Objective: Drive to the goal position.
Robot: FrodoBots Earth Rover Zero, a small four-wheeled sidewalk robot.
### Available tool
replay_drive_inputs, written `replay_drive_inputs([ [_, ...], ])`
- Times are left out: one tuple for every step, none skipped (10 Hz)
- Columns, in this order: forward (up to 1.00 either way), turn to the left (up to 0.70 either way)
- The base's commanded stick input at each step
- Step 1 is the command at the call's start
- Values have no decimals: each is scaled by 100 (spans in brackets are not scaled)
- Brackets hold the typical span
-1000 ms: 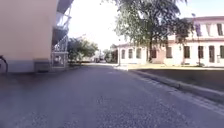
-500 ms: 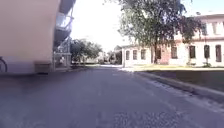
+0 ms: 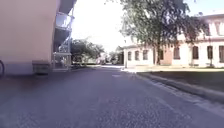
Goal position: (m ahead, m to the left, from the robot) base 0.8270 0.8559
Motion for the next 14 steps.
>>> replay_drive_inputs([
  [70, 0],
  [70, 0],
  [70, 0],
  [70, 0],
  [70, 0],
  [70, 0],
  [70, 0],
  [70, 0],
  [70, 0],
  [70, 0],
  [70, 0],
  [70, 0],
  [70, 0],
  [70, 0],
])
